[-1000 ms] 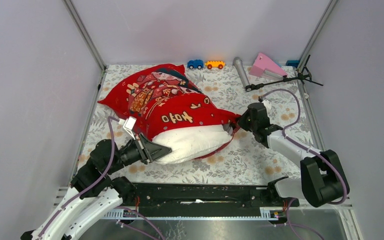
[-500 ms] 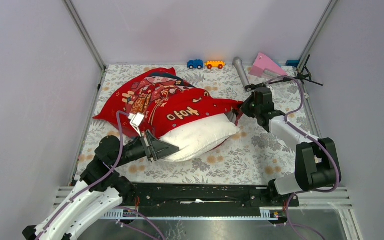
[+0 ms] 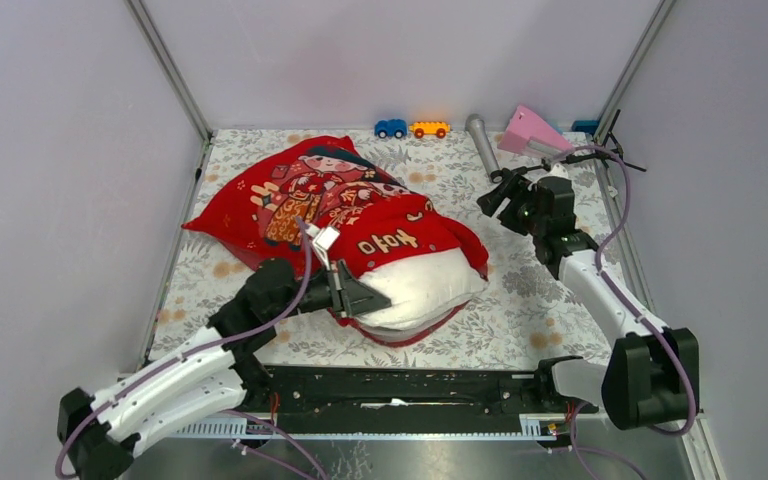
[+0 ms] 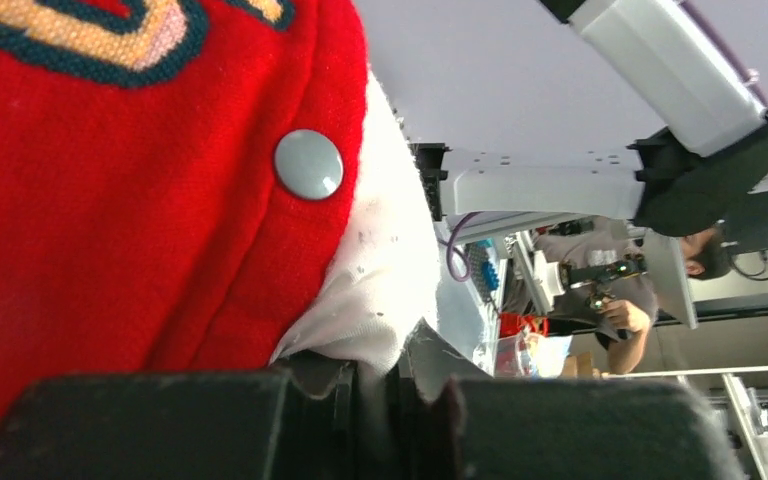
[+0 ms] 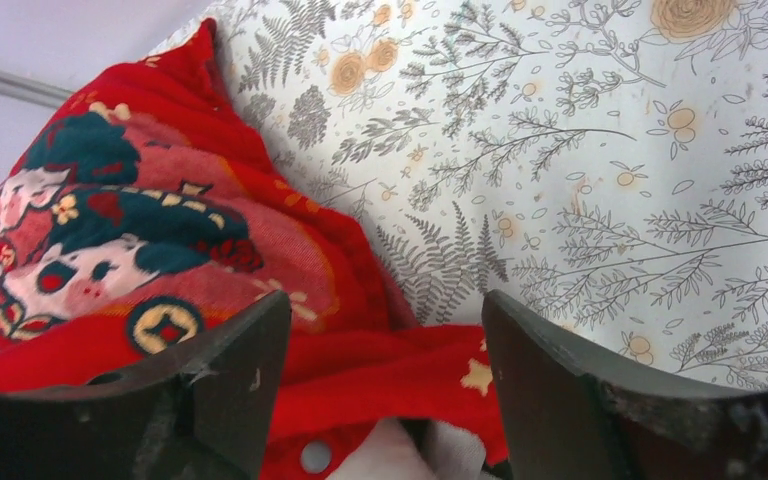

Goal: Remove the pillowcase from the pillow

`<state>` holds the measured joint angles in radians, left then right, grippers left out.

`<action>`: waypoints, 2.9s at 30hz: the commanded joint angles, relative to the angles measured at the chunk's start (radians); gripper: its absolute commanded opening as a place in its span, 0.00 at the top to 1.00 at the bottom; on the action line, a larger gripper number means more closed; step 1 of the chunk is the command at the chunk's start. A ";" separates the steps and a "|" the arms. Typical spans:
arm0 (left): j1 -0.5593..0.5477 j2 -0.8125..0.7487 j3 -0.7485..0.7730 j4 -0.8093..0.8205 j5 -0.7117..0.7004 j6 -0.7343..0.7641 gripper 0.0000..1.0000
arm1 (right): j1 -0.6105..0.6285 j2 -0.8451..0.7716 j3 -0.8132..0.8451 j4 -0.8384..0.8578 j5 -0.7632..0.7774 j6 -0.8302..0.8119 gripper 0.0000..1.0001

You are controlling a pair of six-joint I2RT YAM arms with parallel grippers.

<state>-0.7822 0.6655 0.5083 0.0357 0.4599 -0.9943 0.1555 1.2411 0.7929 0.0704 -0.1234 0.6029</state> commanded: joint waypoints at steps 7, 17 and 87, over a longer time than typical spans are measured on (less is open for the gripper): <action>-0.218 0.238 0.258 0.030 -0.350 0.224 0.65 | -0.001 -0.157 -0.029 -0.154 -0.035 0.013 0.06; -0.249 0.278 0.664 -0.683 -0.782 0.388 0.09 | 0.000 -0.261 -0.005 -0.297 -0.055 0.037 0.04; 0.424 0.626 0.649 -0.565 -0.593 0.448 1.00 | 0.306 -0.637 -0.102 -0.531 0.319 0.078 1.00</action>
<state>-0.4110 1.3334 1.1713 -0.5529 -0.0040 -0.5304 0.4698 0.6537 0.6239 -0.3935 -0.0116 0.7292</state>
